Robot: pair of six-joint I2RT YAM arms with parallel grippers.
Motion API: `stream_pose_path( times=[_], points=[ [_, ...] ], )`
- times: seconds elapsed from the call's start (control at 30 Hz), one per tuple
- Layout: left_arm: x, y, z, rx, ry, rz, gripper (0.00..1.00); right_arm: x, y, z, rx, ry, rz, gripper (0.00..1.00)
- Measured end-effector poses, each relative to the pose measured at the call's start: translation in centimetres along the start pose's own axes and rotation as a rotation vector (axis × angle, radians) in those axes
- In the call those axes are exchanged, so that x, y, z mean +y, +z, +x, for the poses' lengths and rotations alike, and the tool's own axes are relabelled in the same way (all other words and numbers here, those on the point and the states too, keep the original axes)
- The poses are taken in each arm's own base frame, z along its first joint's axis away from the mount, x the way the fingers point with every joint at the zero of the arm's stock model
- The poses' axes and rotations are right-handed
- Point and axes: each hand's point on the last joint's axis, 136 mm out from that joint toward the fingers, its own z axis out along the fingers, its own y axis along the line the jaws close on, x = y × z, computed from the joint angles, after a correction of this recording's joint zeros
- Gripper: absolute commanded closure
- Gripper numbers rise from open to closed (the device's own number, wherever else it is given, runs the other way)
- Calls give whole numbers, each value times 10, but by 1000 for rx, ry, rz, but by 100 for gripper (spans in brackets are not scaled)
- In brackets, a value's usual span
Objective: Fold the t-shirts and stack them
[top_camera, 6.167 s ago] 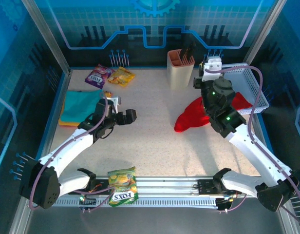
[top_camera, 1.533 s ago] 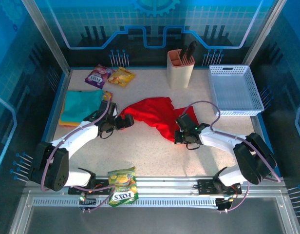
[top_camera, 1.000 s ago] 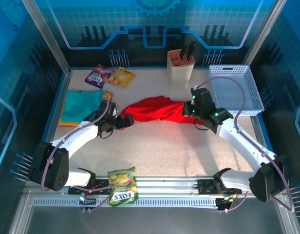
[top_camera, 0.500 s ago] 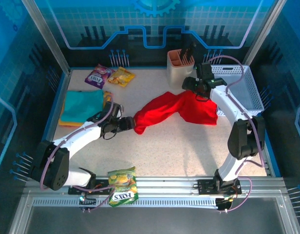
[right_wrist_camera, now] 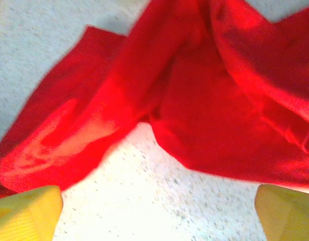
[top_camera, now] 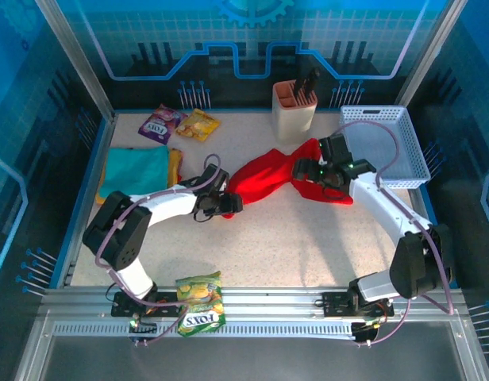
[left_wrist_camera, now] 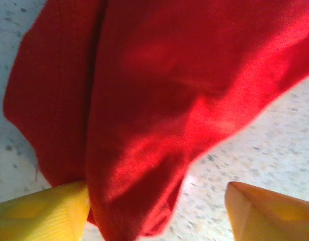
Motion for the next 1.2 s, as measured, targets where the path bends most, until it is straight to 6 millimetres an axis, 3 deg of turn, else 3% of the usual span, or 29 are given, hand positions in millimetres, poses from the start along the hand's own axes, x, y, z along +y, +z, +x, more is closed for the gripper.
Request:
stream_pose_path(
  times=[0.07, 0.13, 0.17, 0.2, 0.23, 0.3, 0.5, 0.7, 0.8, 1.07, 1.2],
  points=[
    [5, 5, -7, -10, 18, -43, 43, -16, 5, 17, 24, 7, 43, 9],
    [8, 9, -18, -30, 46, -90, 59, -31, 10, 32, 48, 13, 94, 14],
    [11, 9, -23, -38, 57, -113, 69, -37, 12, 36, 54, 15, 117, 16],
    [14, 8, -28, -47, 69, -134, 86, -45, 14, 40, 58, 22, 143, 18],
    [17, 7, -34, -58, 78, -154, 94, -51, 15, 41, 58, 30, 166, 19],
    [25, 4, -43, -73, 87, -187, 100, -61, 17, 42, 56, 44, 201, 21],
    [63, -19, -61, -97, 100, -315, 100, -84, 44, 48, 98, 56, 304, 25],
    [74, -63, -76, -165, 105, -352, 100, -87, 75, 53, 159, 39, 348, 27],
    [74, -71, -76, -173, 116, -355, 100, -79, 87, 56, 176, 16, 341, 40],
    [79, -71, -71, -145, 117, -370, 100, -68, 87, 66, 194, 10, 290, 96],
    [81, -72, -71, -142, 115, -375, 100, -59, 63, 58, 152, 26, 228, 100]
  ],
)
